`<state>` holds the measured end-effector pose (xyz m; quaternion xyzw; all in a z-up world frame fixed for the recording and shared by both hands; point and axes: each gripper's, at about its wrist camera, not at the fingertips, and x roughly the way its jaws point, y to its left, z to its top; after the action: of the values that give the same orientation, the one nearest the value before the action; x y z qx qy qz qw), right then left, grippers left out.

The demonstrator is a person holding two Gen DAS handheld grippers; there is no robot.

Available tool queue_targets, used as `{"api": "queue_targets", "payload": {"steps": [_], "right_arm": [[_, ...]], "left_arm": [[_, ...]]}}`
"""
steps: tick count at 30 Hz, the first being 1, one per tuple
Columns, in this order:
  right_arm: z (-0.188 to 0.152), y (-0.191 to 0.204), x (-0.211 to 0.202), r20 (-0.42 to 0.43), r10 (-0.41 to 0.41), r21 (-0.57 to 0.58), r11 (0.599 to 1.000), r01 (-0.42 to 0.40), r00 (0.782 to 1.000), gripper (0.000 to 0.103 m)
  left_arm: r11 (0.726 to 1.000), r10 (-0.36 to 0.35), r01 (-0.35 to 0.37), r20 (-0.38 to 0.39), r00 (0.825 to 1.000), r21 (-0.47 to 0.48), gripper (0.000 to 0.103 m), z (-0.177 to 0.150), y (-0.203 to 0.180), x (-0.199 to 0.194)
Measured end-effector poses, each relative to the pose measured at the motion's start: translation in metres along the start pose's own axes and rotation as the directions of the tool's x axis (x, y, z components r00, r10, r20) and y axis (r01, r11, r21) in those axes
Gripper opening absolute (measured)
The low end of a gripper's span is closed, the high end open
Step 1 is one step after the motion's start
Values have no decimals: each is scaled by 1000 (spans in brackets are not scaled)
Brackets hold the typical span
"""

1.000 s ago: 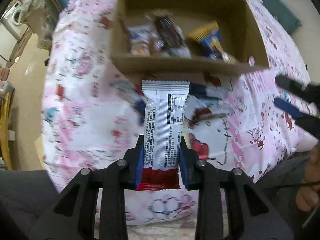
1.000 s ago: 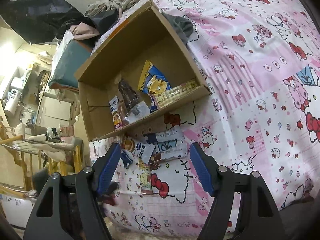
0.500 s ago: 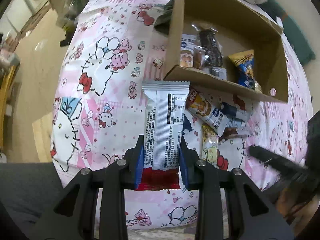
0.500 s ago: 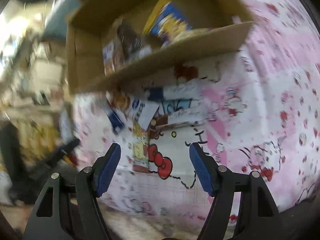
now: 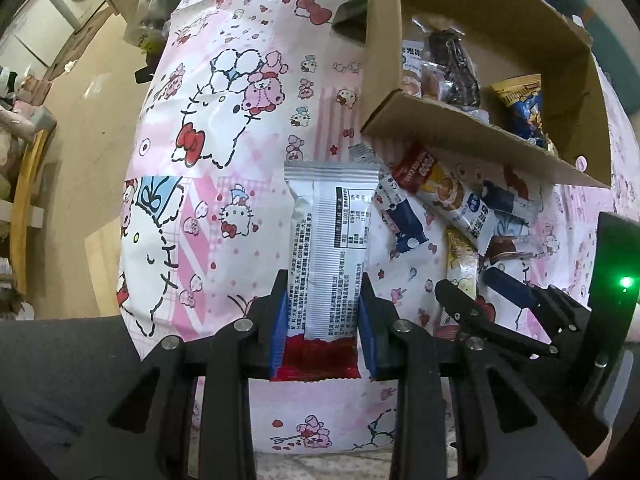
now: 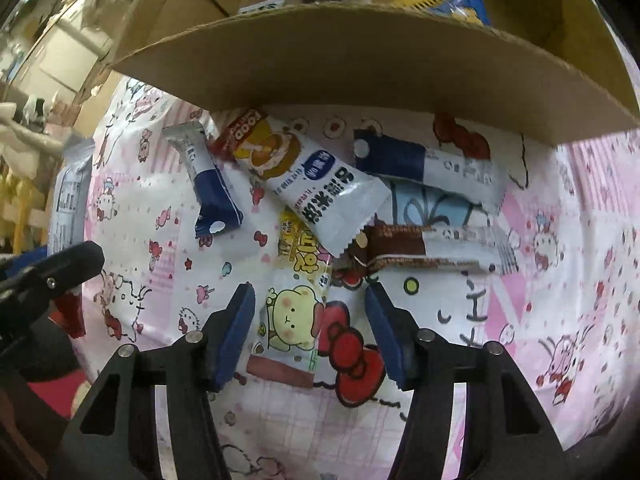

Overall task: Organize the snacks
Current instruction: 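Grasp the yellow bear-print snack bar with the right tool, then carry both held bars over into the cardboard box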

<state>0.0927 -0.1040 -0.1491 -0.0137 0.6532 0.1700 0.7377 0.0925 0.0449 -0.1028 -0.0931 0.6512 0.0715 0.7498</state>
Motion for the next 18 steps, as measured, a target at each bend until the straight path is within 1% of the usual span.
{"api": "queue_targets", "payload": {"steps": [1,2,3,4,5,7,11,15,16,17,18], "right_arm": [[0,-1,1,2,0,-4,1000,0,1000,54],[0,0,0,5,-8,-11,1000,8,1000,43],[0,-1,0,7,-13,-19,1000,13,1000,27],[0,-3,0,0,11,-16,1000,-11,1000,27],[0,-6,-1,-13,59,11,998,-59,998,27],[-3,-11,-4,-26,118,44,992,-116,993,27],[-18,-18,-13,-43,180,61,982,-178,983,27],[-29,-17,-23,-57,217,63,975,-213,974,27],[-32,-18,-28,-62,245,83,967,-239,968,27],[-35,-21,-31,-65,288,123,952,-279,955,27],[-36,-26,-33,-60,309,138,944,-299,949,27]], "left_arm": [[1000,-5,5,2,1000,-1,27,-1,0,-1],[1000,-6,6,5,1000,1,27,-1,-1,-2],[1000,-3,3,8,1000,7,27,-1,-2,-2],[1000,1,-2,11,1000,14,27,-1,-3,-3],[1000,7,-7,15,1000,16,27,0,-4,-3],[1000,17,-17,20,1000,14,27,0,-4,-2],[1000,29,-29,18,999,8,27,-1,-1,0],[999,38,-38,18,999,2,27,-2,2,2],[999,35,-35,19,999,-4,27,-2,3,2],[999,27,-27,26,999,-20,27,-2,5,1],[999,22,-21,36,999,-34,27,-2,7,-1]]}}
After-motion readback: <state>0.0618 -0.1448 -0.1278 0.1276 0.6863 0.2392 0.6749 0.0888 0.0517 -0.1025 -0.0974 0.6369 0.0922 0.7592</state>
